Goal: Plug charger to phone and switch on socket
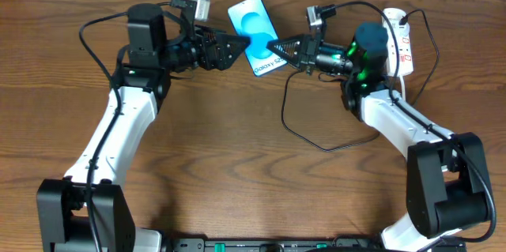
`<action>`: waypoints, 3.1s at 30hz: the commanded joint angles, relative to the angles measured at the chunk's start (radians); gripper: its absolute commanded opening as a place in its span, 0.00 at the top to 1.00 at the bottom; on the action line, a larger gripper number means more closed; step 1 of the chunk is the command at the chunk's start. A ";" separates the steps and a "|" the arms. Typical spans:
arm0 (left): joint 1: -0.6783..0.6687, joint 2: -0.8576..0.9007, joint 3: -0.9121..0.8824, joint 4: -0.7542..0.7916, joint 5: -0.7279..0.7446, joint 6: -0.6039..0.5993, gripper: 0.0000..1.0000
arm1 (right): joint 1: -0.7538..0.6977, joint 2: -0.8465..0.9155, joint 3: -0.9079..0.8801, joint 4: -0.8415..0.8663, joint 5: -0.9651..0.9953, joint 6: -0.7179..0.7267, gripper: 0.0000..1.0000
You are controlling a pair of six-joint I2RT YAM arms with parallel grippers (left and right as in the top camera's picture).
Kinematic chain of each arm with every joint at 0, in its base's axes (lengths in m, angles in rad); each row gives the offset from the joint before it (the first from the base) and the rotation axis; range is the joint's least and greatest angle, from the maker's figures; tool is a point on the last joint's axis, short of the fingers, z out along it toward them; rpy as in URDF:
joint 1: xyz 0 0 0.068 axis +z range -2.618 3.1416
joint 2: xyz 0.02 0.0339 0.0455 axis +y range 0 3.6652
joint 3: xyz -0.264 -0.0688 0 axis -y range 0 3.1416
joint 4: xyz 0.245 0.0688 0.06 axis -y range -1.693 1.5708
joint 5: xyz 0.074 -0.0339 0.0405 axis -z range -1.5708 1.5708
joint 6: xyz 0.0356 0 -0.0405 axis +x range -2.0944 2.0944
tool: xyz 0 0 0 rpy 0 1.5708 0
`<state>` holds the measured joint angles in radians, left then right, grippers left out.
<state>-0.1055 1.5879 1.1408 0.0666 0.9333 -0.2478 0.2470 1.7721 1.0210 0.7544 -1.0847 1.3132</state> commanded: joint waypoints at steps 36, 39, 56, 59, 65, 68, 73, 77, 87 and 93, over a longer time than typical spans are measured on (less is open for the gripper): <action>-0.032 -0.007 0.002 0.156 0.002 -0.204 0.81 | 0.088 -0.004 0.012 0.092 0.098 0.062 0.99; -0.032 -0.007 0.002 0.156 0.002 -0.220 0.70 | 0.098 -0.004 0.012 0.092 0.085 0.061 0.99; -0.031 -0.007 0.002 0.157 0.027 -0.226 0.31 | 0.115 -0.004 0.012 0.114 -0.010 0.059 0.99; -0.031 -0.007 0.002 0.156 0.027 -0.226 0.29 | 0.115 -0.004 0.012 0.126 -0.010 0.059 0.99; -0.031 -0.007 0.002 0.156 0.027 -0.237 0.36 | 0.114 -0.004 0.012 0.126 -0.004 0.059 0.99; -0.028 -0.007 0.002 0.156 0.027 -0.245 0.39 | 0.111 -0.004 0.012 0.126 0.004 0.059 0.99; -0.010 -0.007 0.002 0.157 0.028 -0.290 0.39 | 0.102 -0.004 0.012 0.126 0.040 0.058 0.99; 0.001 -0.007 0.002 0.164 0.058 -0.293 0.38 | 0.100 -0.004 0.012 0.126 0.060 0.052 0.99; 0.001 -0.007 0.002 0.167 0.073 -0.293 0.38 | 0.100 -0.004 0.012 0.132 0.100 0.047 0.99; 0.001 -0.007 0.002 0.167 0.073 -0.293 0.53 | 0.100 -0.004 0.012 0.178 0.114 0.056 0.99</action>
<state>-0.1066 1.5879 1.1393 0.2333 0.9932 -0.5354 0.3515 1.7721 1.0199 0.9131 -0.9951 1.3712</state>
